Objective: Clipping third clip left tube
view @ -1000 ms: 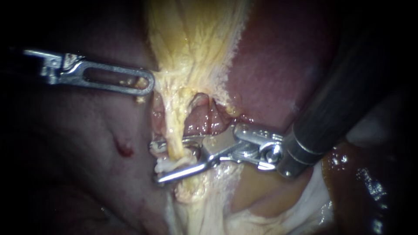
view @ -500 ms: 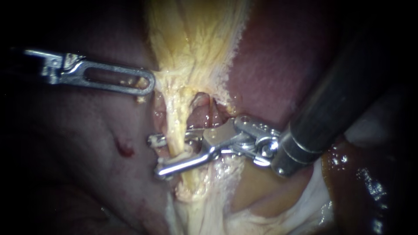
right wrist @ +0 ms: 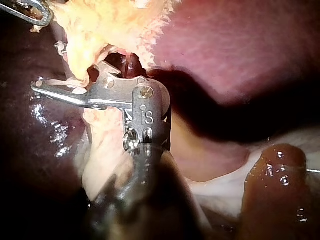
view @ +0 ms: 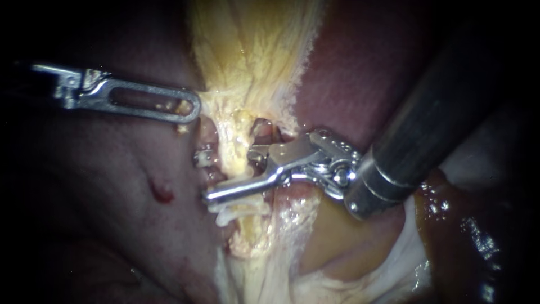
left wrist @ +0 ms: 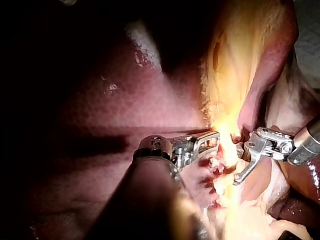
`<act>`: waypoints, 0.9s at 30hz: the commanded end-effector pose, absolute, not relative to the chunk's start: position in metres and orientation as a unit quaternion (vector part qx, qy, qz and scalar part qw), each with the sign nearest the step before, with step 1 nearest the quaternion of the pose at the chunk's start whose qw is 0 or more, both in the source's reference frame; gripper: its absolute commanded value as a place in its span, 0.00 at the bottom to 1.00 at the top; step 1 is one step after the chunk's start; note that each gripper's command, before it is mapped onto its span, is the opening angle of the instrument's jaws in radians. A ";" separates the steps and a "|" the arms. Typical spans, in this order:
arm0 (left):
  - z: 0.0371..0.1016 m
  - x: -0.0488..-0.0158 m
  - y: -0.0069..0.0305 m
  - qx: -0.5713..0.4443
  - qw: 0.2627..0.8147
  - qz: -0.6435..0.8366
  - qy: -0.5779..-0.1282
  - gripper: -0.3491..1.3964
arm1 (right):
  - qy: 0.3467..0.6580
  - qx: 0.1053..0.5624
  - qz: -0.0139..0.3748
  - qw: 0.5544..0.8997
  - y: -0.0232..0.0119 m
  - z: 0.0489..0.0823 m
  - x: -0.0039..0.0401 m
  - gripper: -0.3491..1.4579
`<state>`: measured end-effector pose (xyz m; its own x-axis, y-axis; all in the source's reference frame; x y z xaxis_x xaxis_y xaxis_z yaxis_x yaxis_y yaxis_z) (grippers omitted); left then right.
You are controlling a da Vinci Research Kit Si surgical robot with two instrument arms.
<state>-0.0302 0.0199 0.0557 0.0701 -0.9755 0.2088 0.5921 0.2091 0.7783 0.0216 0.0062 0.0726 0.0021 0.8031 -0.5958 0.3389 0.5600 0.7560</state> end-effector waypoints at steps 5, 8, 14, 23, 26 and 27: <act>0.0557 -0.0302 0.0199 0.259 0.684 -0.573 -0.370 0.00 | 0.677 0.422 0.205 0.568 0.0064 0.0727 0.0215 0.47; 0.0557 -0.0302 0.0199 0.259 0.684 -0.573 -0.370 0.00 | 0.677 0.423 0.205 0.566 0.0062 0.0725 0.0214 0.47; 0.0557 -0.0303 0.0199 0.259 0.684 -0.573 -0.370 0.00 | 0.678 0.429 0.204 0.560 0.0055 0.0711 0.0214 0.47; 0.0557 -0.0303 0.0199 0.259 0.684 -0.573 -0.370 0.00 | 0.676 0.409 0.242 0.564 0.0061 0.0687 0.0209 0.47; 0.0557 -0.0303 0.0199 0.259 0.684 -0.573 -0.370 0.00 | 0.675 0.409 0.244 0.563 0.0061 0.0679 0.0206 0.47; 0.0557 -0.0302 0.0199 0.259 0.684 -0.573 -0.370 0.00 | 0.675 0.409 0.244 0.563 0.0061 0.0676 0.0205 0.47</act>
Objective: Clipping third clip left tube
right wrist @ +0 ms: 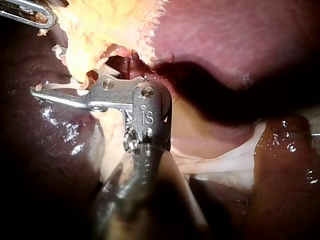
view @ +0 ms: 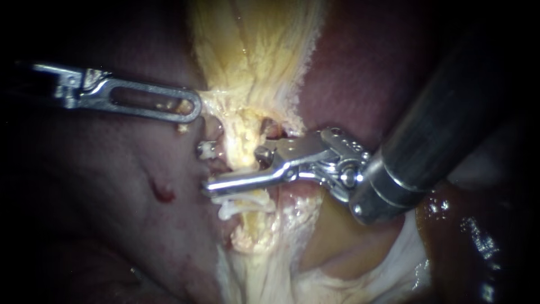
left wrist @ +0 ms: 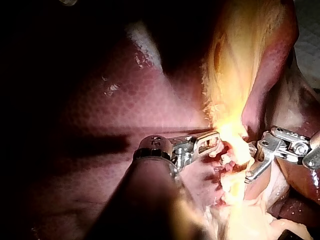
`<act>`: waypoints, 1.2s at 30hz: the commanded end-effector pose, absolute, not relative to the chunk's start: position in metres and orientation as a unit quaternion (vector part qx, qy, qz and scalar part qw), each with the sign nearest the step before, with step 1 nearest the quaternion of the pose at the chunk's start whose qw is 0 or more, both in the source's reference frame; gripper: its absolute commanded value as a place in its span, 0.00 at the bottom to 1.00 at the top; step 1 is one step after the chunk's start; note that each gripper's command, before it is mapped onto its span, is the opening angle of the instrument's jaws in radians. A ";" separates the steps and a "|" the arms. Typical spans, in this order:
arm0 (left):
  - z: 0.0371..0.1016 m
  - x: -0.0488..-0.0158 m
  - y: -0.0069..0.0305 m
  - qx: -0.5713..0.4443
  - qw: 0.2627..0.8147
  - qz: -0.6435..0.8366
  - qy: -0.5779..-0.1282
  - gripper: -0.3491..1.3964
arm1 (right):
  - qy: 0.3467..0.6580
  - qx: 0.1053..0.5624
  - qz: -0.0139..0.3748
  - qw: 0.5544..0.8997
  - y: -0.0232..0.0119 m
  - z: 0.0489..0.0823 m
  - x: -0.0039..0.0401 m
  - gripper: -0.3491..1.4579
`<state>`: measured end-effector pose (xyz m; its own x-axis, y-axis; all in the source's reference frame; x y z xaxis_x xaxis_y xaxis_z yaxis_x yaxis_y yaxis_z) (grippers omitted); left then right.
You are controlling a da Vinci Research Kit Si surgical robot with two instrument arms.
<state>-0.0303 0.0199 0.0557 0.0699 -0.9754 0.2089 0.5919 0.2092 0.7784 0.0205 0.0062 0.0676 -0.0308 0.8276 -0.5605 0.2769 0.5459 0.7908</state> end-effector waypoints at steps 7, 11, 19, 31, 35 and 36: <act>0.0558 -0.0302 0.0199 0.259 0.684 -0.573 -0.370 0.00 | 0.674 0.410 0.247 0.563 0.0063 0.0661 0.0201 0.47; 0.0558 -0.0302 0.0199 0.259 0.684 -0.573 -0.370 0.00 | 0.673 0.409 0.248 0.563 0.0062 0.0661 0.0198 0.45; 0.0560 -0.0302 0.0199 0.259 0.684 -0.573 -0.370 0.00 | 0.671 0.404 0.256 0.567 0.0065 0.0667 0.0187 0.33; 0.0561 -0.0303 0.0198 0.259 0.684 -0.573 -0.370 0.00 | 0.669 0.403 0.258 0.569 0.0062 0.0667 0.0178 0.00; 0.0561 -0.0303 0.0198 0.259 0.684 -0.573 -0.370 0.00 | 0.668 0.402 0.260 0.569 0.0061 0.0666 0.0178 0.00; 0.0560 -0.0303 0.0199 0.259 0.684 -0.573 -0.370 0.00 | 0.668 0.403 0.259 0.569 0.0059 0.0667 0.0179 0.00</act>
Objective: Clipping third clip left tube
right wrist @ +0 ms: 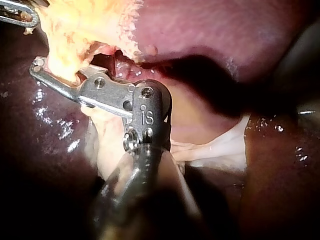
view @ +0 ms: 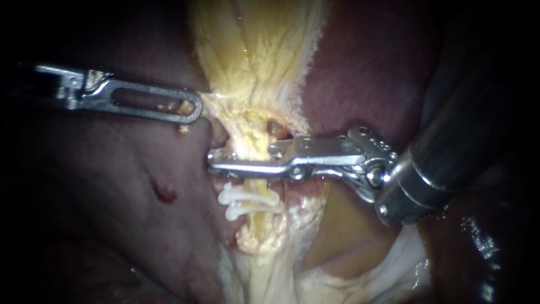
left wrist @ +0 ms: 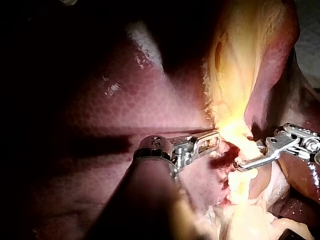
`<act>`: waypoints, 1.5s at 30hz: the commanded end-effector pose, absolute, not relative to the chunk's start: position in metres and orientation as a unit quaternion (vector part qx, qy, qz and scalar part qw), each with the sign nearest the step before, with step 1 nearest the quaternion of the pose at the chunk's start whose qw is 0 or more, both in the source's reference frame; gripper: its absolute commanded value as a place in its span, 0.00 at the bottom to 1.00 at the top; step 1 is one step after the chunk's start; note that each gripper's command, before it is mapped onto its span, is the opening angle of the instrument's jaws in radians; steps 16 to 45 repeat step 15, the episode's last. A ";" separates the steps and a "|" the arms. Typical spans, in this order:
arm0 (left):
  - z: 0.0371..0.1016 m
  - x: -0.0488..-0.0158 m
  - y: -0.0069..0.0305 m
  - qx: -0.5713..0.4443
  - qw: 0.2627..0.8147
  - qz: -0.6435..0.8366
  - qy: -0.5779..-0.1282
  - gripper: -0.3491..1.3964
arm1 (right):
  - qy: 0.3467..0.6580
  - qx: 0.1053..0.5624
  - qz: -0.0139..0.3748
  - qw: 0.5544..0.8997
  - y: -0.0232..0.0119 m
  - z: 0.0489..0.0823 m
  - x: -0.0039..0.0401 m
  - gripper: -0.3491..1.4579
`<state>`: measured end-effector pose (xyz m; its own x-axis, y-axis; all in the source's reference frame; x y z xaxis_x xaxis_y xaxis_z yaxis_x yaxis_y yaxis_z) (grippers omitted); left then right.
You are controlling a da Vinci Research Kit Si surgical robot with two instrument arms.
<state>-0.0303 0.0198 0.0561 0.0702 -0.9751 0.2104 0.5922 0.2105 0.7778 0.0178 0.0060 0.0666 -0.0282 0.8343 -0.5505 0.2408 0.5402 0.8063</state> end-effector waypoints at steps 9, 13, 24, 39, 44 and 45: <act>0.0560 -0.0302 0.0198 0.259 0.684 -0.573 -0.370 0.00 | 0.669 0.409 0.250 0.568 0.0057 0.0669 0.0180 0.00; 0.0560 -0.0302 0.0199 0.259 0.684 -0.573 -0.370 0.00 | 0.669 0.409 0.250 0.568 0.0058 0.0670 0.0180 0.00; 0.0561 -0.0302 0.0199 0.259 0.684 -0.573 -0.370 0.00 | 0.669 0.409 0.250 0.568 0.0058 0.0670 0.0180 0.00; 0.0561 -0.0302 0.0199 0.259 0.684 -0.573 -0.370 0.00 | 0.669 0.409 0.250 0.568 0.0058 0.0670 0.0180 0.00; 0.0561 -0.0302 0.0199 0.259 0.684 -0.573 -0.370 0.00 | 0.669 0.409 0.250 0.568 0.0058 0.0670 0.0180 0.00; 0.0561 -0.0302 0.0199 0.259 0.684 -0.573 -0.370 0.00 | 0.669 0.409 0.250 0.568 0.0058 0.0670 0.0180 0.00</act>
